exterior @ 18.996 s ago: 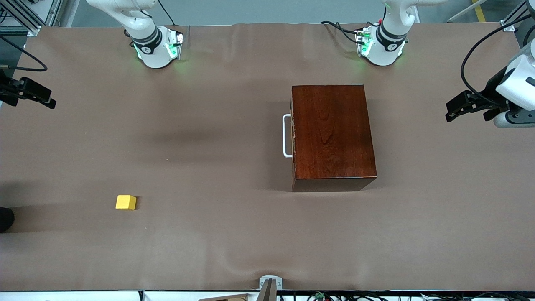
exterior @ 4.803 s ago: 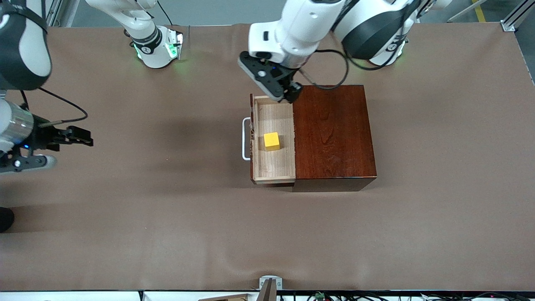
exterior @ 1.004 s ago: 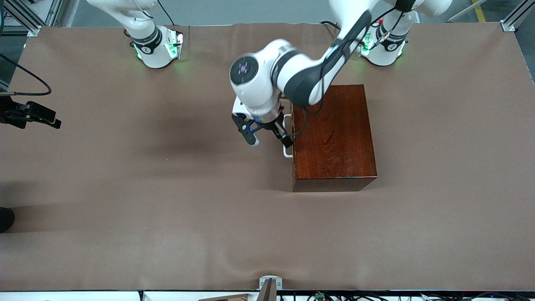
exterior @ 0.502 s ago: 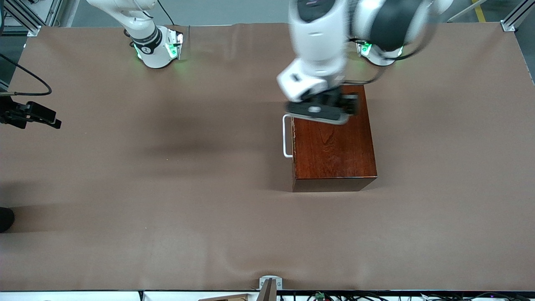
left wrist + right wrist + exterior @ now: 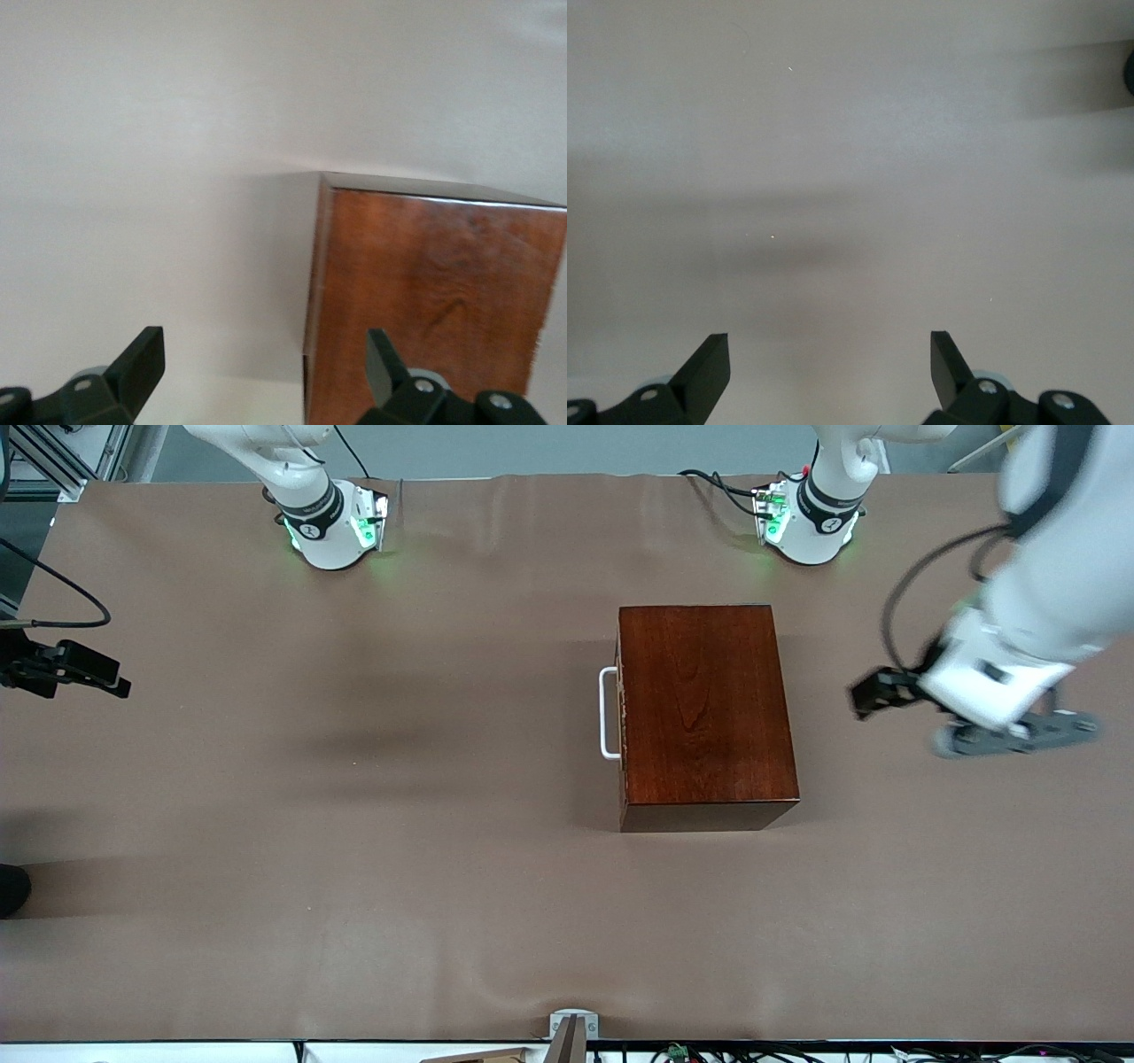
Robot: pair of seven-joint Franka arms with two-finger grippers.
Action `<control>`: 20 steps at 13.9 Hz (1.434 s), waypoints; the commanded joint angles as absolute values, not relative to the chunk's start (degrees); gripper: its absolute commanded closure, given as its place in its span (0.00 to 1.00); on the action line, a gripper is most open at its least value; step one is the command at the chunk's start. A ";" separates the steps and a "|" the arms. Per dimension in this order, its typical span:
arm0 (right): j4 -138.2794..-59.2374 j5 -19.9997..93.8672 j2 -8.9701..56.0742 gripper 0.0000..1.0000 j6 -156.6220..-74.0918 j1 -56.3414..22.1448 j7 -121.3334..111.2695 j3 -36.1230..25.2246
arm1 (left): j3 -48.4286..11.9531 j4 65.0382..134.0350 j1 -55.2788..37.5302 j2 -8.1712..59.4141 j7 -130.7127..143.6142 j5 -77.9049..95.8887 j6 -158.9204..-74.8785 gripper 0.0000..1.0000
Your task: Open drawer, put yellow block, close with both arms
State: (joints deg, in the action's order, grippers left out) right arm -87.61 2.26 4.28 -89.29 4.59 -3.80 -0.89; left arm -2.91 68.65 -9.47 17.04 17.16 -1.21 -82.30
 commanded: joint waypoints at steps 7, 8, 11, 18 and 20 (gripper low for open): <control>-86.84 3.16 4.57 0.00 -88.95 4.92 -2.99 -0.53 | 2.73 86.75 -7.38 5.71 2.55 3.96 -92.37 0.00; -86.84 3.16 4.57 0.00 -88.95 4.92 -2.99 -0.53 | 2.55 86.75 -7.47 5.63 2.64 3.87 -92.37 0.00; -86.84 3.16 4.57 0.00 -88.95 4.92 -2.99 -0.53 | 2.55 86.75 -7.12 5.71 2.98 3.78 -91.94 0.00; -86.84 3.16 4.57 0.00 -88.68 4.83 -2.99 -0.53 | 2.29 86.57 -7.47 5.45 3.43 1.67 -90.79 0.00; -86.84 3.16 4.48 0.00 -88.42 4.75 -2.90 -0.44 | 2.37 86.49 -7.47 5.62 3.43 1.50 -90.88 0.00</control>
State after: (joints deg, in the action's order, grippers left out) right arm -87.62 2.26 4.30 -89.17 4.58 -3.80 -0.82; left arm 2.56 85.34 -7.38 7.03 3.19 2.63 -90.92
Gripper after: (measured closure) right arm 0.000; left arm 0.000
